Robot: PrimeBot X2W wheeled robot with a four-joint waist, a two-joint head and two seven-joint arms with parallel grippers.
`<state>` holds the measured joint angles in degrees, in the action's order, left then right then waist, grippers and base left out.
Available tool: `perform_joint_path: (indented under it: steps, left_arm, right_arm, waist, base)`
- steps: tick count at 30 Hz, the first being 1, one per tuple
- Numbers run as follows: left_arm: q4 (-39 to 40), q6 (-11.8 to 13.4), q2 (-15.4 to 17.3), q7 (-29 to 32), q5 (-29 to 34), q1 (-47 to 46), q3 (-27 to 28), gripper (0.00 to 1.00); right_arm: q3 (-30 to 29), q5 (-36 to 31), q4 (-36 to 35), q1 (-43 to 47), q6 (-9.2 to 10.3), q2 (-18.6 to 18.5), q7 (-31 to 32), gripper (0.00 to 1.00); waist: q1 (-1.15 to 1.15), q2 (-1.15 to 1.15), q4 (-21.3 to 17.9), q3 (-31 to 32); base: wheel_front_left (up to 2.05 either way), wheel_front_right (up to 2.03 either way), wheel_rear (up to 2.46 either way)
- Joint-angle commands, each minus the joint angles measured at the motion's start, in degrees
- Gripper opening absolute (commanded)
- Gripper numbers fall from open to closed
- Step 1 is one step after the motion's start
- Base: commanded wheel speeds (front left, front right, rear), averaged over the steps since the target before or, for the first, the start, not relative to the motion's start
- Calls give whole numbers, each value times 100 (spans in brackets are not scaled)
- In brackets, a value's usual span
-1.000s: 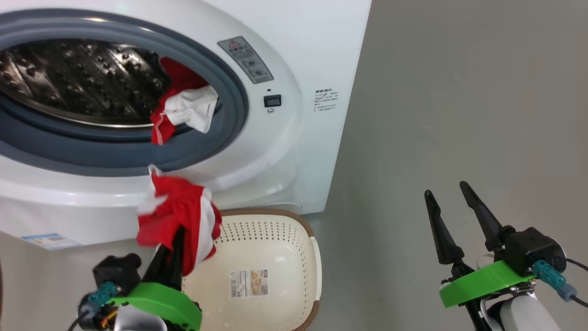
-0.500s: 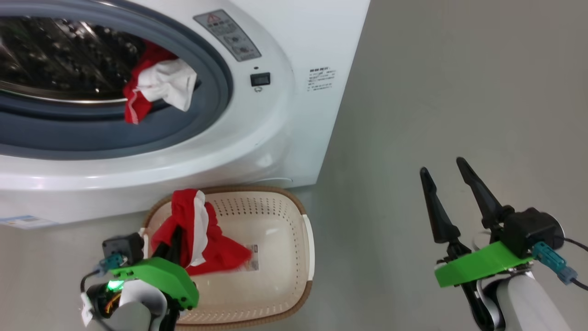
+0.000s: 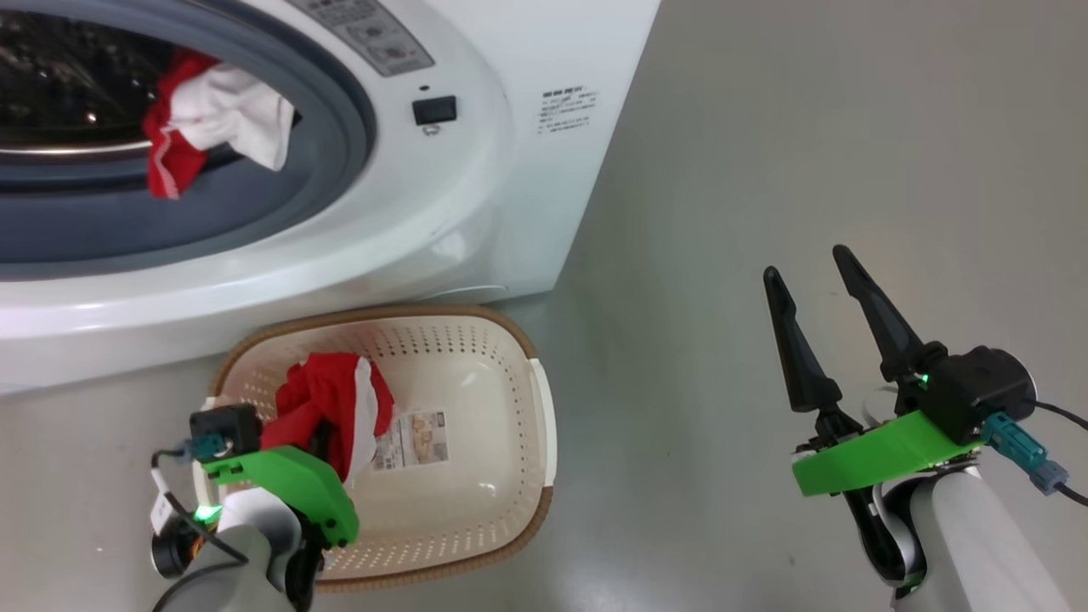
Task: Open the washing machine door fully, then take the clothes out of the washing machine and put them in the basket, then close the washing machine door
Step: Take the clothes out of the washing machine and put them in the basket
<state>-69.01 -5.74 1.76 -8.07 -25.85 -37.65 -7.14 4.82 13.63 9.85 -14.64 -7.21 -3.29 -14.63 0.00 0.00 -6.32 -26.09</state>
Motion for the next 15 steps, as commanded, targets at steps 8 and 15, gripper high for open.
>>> perform_joint_path:
  steps: [8,15]
  left_arm:
    - [-294,-130,157,185,-194,-242,102,65]
    - [-246,-168,154,-157,-441,-242,95,100]
  right_arm:
    - [215,61,-144,-144,-28,26,-37,100]
    - [269,115,-102,-149,-28,32,-37,100]
  waist:
    - [0,0,-153,-229]
    - [0,0,-134,-116]
  base:
    - [0,0,0]
    - [0,0,0]
